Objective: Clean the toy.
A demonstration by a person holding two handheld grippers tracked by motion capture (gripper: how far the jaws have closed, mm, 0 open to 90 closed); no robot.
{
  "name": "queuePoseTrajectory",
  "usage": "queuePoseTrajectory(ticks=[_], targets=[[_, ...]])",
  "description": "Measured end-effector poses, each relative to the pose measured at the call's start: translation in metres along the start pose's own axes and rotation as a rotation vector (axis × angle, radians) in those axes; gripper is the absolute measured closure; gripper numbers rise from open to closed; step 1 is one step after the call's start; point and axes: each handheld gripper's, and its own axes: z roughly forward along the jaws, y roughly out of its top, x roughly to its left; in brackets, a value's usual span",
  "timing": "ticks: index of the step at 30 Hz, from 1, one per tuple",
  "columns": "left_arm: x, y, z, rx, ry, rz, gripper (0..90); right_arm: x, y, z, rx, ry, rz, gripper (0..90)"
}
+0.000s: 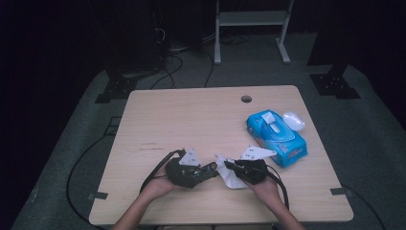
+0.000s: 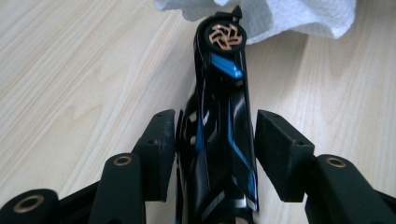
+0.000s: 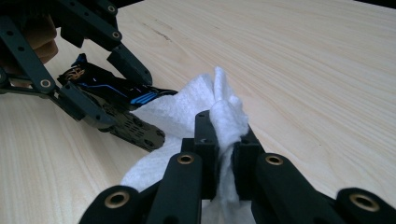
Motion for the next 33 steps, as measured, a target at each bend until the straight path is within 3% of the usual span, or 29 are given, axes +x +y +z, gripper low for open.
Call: queuePoseTrajectory(ticks=[6,7,10,12,15,17,20,24,27,31,33], targets=[[0.001,0.012,0.012,0.073,0.003,0.004,45.9,-0.008,-0.004,-0.004,-0.006,-0.009,0.029,83.3],[0.000,0.016,0.017,0.116,0.009,0.021,45.4,-0.010,-0.004,-0.005,-0.011,-0.009,0.039,83.3],[-0.002,0.020,0.022,0.148,0.015,0.037,45.4,-0.011,-0.004,-0.005,-0.012,-0.009,0.041,83.3],[-0.004,0.025,0.026,0.175,0.021,0.049,47.3,-0.013,-0.005,-0.005,-0.014,-0.009,0.047,83.3],[-0.007,0.029,0.033,0.229,0.063,0.077,52.7,-0.014,-0.006,-0.005,-0.011,-0.007,0.058,83.2],[-0.006,0.031,0.032,0.231,0.042,0.063,55.8,-0.016,-0.007,-0.006,-0.012,-0.005,0.071,83.3],[-0.009,0.032,0.031,0.226,0.055,0.096,56.8,-0.020,-0.008,-0.009,-0.017,0.013,0.095,83.2],[-0.010,0.028,0.023,0.121,0.029,0.074,56.8,-0.023,-0.009,-0.013,-0.040,0.052,0.138,83.3],[-0.012,0.032,0.017,0.086,0.027,0.085,56.8,-0.019,-0.004,-0.018,-0.093,0.100,0.155,83.3],[-0.014,0.037,0.010,0.016,0.033,0.098,56.9,-0.009,0.008,-0.028,-0.167,0.144,0.118,83.3],[-0.014,0.039,0.004,-0.031,0.018,0.095,57.0,-0.007,0.011,-0.031,-0.171,0.124,0.089,83.3]])
